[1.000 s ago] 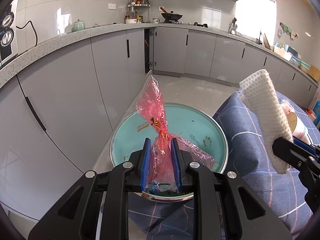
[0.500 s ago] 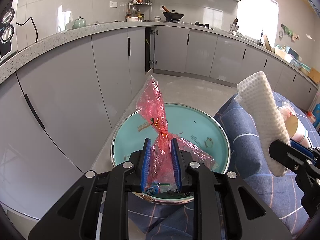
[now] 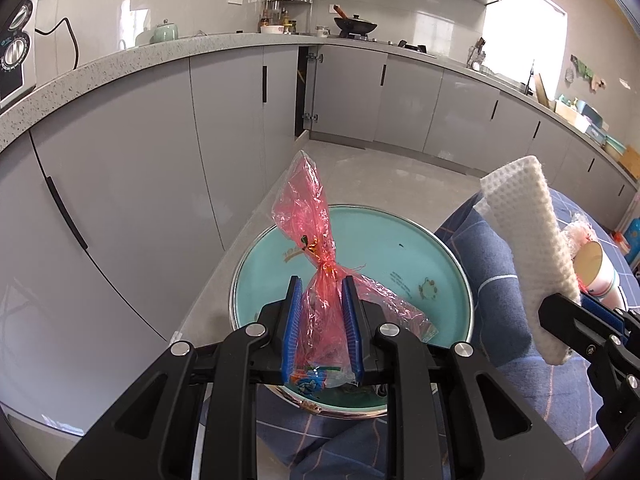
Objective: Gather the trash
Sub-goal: 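Carry the pink bag over the teal bucket with the left tool while the right tool carries the white scrubber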
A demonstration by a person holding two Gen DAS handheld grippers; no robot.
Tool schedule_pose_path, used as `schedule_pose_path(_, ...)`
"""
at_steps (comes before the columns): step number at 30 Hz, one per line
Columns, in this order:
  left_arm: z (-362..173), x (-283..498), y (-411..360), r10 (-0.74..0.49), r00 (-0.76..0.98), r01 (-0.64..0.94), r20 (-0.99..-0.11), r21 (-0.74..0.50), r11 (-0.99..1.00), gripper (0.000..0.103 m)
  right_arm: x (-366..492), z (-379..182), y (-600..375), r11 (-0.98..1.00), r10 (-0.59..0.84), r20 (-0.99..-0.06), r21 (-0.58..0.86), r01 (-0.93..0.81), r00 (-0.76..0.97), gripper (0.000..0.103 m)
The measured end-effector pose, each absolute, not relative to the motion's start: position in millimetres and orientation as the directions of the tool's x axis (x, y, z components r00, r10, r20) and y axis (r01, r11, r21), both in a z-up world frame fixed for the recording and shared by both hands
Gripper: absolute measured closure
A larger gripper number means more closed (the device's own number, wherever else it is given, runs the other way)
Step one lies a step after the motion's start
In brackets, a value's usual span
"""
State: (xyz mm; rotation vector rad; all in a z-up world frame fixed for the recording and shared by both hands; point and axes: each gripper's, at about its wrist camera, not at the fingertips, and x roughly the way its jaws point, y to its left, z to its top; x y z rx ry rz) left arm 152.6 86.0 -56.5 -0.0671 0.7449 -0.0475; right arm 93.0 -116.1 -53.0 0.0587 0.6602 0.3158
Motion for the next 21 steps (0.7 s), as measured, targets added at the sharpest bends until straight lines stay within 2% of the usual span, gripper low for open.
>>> schedule_pose_path(9, -56, 168, 91, -0.078, 0.722, 0.031, -0.687, -0.081, 0.996, 0.082, 111, -51, -111, 0.951, 0.308, -0.599, 0.162, -0.265, 0.739, 0.088)
schedule_pose_path(21, -80, 186, 91, -0.093, 0.676, 0.029, -0.731, -0.1, 0.995, 0.082, 136, -78, -104, 0.947, 0.319, -0.66, 0.204, -0.247, 0.68, 0.088)
